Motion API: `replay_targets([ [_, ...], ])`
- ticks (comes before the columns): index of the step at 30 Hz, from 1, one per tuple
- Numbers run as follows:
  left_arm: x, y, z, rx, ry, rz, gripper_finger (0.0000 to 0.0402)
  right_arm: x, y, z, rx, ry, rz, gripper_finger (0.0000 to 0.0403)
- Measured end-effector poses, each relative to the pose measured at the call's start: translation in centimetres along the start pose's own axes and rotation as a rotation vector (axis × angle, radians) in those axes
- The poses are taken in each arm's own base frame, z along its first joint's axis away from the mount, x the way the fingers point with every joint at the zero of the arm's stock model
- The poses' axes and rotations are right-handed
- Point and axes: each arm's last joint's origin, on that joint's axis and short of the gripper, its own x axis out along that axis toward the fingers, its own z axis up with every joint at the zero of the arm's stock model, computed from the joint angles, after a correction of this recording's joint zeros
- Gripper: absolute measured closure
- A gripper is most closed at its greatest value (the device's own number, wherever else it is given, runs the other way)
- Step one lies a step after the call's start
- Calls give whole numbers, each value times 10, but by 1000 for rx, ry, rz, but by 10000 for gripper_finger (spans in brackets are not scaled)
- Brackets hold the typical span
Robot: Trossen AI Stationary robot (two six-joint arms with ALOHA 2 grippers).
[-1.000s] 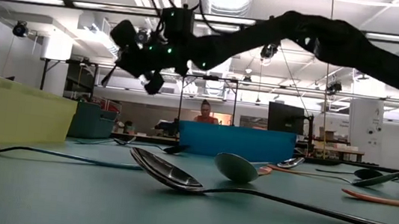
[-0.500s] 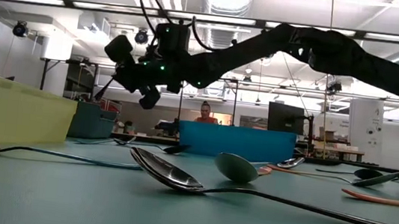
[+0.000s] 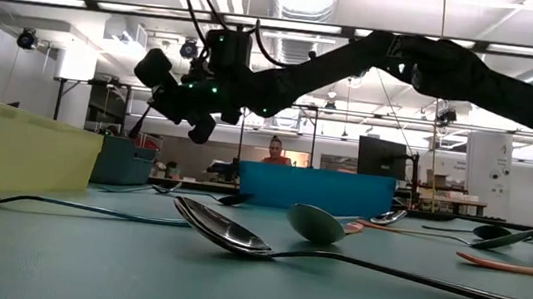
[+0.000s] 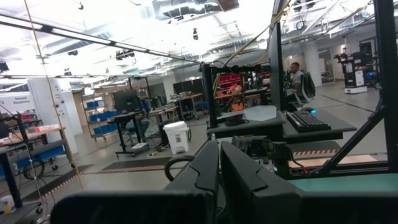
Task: Sort silverware by color (type)
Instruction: Put the black spoon into the blue bin
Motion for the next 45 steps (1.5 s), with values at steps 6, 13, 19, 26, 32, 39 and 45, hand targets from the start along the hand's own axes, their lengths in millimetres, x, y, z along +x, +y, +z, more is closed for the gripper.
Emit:
replay_targets([
  [6, 0, 0, 0, 6, 1, 0, 402, 0, 0, 0, 0, 1, 0, 394],
  [13, 0, 0, 0, 6, 1, 0, 402, 0, 0, 0, 0, 2, 0, 394],
  [19, 0, 0, 0, 6, 1, 0, 402, -1, 2, -3, -11, 19, -3, 394],
  [26, 0, 0, 0, 6, 1, 0, 402, -1, 3, -4, -20, 21, -3, 386],
  [32, 0, 0, 0, 7, 1, 0, 402, -1, 3, -5, -24, 29, -5, 386],
  [39, 0, 0, 0, 7, 1, 0, 402, -2, 3, -6, -67, 38, -8, 386],
  [45, 0, 3, -8, -4, 95, 120, 402, -2, 8, 3, -217, -24, 52, 386],
])
